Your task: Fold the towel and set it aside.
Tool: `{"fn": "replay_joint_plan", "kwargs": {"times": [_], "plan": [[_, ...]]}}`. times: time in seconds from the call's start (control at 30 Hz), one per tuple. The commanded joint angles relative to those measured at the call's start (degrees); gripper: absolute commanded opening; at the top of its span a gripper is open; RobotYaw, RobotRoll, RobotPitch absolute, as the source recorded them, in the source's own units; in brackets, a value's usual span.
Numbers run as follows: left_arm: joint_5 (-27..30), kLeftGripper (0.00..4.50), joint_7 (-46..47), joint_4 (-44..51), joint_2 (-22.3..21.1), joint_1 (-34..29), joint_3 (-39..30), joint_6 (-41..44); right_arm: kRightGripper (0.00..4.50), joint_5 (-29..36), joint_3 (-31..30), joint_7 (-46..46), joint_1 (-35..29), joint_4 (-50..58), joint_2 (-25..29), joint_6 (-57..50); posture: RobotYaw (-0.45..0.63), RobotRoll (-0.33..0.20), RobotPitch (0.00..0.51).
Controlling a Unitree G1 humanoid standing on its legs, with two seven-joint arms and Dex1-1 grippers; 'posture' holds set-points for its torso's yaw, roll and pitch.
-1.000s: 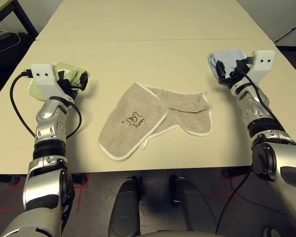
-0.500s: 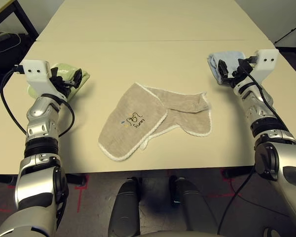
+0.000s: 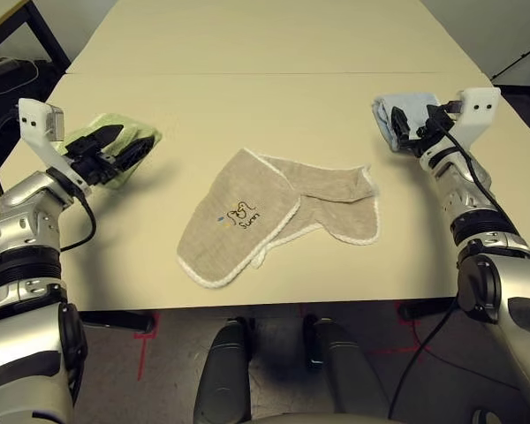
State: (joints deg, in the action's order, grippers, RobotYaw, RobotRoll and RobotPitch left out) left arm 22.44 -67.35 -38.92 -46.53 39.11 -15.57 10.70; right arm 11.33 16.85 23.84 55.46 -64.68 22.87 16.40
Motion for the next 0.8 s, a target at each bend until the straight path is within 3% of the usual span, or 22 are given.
{"fn": "replay_joint_plan", "kwargs": {"times": [0.03, 0.43, 0.8], "plan": [[-1.0, 4.48, -6.0, 1.4, -0.9, -2.0, 2.8, -1.1, 4.50, -0.1, -0.2, 0.6, -0.2, 0.2, 0.7, -0.9, 0.10, 0.000, 0.162], [-3.5, 4.48, -12.3, 4.6, -1.1, -4.2, 7.3, -6.9, 4.50, -0.3, -0.5, 1.4, 0.2, 0.4, 1.4, -1.5, 0.10, 0.000, 0.172], [-5.3, 4.48, -10.5, 3.1, 0.0, -2.9, 7.7, -12.0, 4.50, -2.2, -3.7, 8.1, 1.0, 0.8, 3.4, -4.4, 0.09, 0.000, 0.175]]}}
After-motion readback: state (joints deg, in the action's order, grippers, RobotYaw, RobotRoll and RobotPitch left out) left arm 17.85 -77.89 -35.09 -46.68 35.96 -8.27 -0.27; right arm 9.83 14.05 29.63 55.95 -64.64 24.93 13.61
